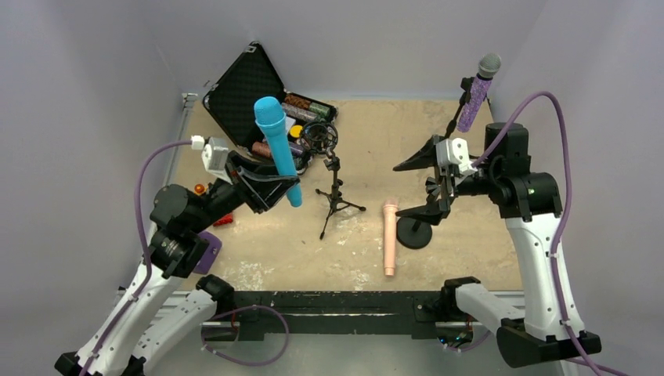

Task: Attach the microphones to the stand

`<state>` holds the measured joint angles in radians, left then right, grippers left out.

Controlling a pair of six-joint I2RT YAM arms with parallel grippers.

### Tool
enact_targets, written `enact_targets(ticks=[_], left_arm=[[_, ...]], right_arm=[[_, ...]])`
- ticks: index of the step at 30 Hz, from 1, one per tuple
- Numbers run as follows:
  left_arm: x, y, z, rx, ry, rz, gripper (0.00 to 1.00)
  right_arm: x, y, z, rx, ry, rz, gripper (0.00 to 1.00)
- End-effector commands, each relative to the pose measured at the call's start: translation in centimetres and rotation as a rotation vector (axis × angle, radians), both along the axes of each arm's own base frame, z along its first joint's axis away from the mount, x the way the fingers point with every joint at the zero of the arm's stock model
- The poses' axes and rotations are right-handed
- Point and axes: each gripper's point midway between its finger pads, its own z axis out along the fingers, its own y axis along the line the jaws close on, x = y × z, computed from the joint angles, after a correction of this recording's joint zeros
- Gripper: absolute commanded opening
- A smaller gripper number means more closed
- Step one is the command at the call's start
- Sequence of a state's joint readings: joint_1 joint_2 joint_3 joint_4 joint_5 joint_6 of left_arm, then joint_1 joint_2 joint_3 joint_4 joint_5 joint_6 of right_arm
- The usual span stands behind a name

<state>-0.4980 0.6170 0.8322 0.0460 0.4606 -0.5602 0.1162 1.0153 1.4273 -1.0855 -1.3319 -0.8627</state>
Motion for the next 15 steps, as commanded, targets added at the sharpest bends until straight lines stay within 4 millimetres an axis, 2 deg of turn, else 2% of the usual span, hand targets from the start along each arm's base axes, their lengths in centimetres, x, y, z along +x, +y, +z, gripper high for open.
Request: enact_targets(ticks=[1, 6, 15], left_arm=[[-1.1, -2.0, 4.1, -0.059, -0.097, -0.101, 0.00], [-0.9, -4.7, 6.1, -0.040, -0.145, -0.148, 0.00], [0.9, -7.7, 8.7, -0.094, -0.177, -0.163, 0.00]], right_arm=[[-0.5, 1.5, 1.1, 0.031, -0.010, 0.080, 0.98], [-0.5, 2.9, 1.5, 0.053, 0.043, 0.124, 0.98], [-0.1, 3.9, 2.8, 0.119, 0.169, 0.161, 0.98]])
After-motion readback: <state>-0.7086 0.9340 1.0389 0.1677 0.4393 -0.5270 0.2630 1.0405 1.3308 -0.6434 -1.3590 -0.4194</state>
